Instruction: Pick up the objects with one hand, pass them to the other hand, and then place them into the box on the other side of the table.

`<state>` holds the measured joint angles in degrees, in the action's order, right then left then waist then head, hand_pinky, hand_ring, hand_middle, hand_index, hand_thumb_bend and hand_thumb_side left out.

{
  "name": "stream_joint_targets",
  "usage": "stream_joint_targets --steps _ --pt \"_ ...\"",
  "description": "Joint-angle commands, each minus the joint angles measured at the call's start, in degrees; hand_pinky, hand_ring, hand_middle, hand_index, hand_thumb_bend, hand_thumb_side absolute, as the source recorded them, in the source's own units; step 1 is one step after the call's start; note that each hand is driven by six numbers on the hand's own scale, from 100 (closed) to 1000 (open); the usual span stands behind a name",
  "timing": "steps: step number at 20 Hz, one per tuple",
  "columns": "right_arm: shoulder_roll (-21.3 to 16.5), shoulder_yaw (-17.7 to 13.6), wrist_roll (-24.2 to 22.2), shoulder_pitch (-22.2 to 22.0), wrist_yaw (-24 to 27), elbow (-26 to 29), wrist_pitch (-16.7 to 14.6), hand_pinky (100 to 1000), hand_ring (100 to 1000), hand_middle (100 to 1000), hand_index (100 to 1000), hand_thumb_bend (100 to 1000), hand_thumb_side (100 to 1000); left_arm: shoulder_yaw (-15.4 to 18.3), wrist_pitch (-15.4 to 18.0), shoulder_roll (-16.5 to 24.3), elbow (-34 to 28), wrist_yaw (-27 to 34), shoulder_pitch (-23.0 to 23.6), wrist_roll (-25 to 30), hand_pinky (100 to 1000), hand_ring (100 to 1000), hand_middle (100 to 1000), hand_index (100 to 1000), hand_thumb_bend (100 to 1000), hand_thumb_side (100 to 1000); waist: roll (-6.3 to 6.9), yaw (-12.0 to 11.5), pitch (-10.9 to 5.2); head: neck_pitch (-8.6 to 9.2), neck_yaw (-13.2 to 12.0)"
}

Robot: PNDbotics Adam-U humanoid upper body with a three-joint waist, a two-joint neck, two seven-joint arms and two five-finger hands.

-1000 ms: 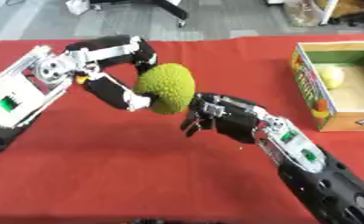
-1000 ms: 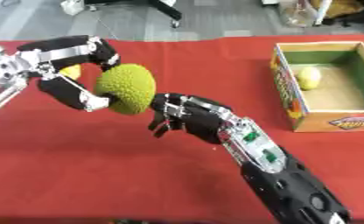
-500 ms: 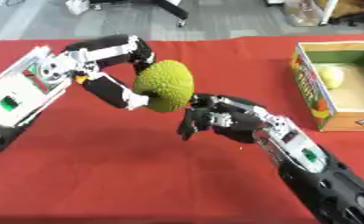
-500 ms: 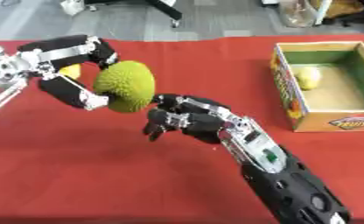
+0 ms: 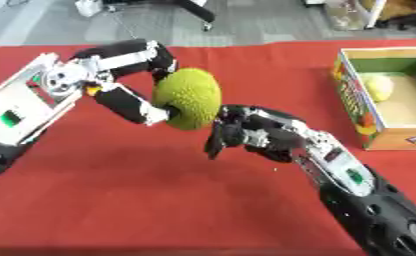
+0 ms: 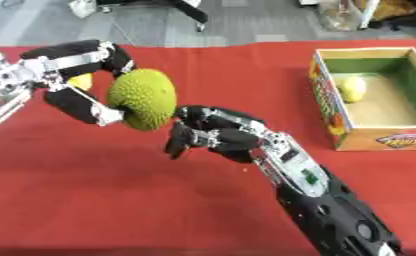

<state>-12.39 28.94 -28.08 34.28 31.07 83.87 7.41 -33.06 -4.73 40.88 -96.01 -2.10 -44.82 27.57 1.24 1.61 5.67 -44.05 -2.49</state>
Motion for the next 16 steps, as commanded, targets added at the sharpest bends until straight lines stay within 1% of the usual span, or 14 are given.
stream_joint_targets --steps 1,3,5,9,12,16 --pt "-0.2 -0.5 3.7 1.0 1.7 0.5 1.7 627 622 462 798 428 448 0.3 -0.2 0.8 -0.9 0.2 -0.9 0.5 602 516 449 445 122 100 0.56 -0.1 -0.04 -0.06 -0.1" --pt "-0.2 -0.5 6.0 1.1 2.8 0.7 2.9 626 618 462 795 420 467 0.1 -0.5 0.7 -1.0 0.3 -1.0 0.6 601 517 450 446 124 100 0.55 -0.1 -0.03 -0.06 -0.1" --pt "-0.2 -0.4 8.3 1.1 3.4 1.1 3.9 628 616 459 795 434 461 -0.1 -0.9 0.5 -0.9 0.7 -1.0 0.5 601 518 451 446 122 100 0.54 -0.1 -0.03 -0.06 -0.2" --pt "-0.2 -0.3 11.3 1.2 3.9 2.1 5.1 631 614 457 795 433 465 -0.5 -1.6 0.1 -1.0 1.4 -1.1 0.0 600 518 451 444 119 100 0.51 -0.1 -0.02 -0.06 -0.1" --pt "-0.2 -0.2 12.2 1.2 3.8 2.8 5.4 632 613 455 793 430 468 -0.7 -1.8 -0.3 -1.2 1.8 -1.2 -0.3 604 522 455 447 105 100 0.5 -0.1 0.0 -0.06 -0.2" --pt "-0.2 -0.1 12.0 1.3 2.9 3.5 5.2 631 612 452 785 423 467 -0.9 -1.4 -0.7 -1.3 2.0 -1.3 -0.1 612 531 464 456 100 100 0.47 0.0 0.05 -0.06 -0.2"
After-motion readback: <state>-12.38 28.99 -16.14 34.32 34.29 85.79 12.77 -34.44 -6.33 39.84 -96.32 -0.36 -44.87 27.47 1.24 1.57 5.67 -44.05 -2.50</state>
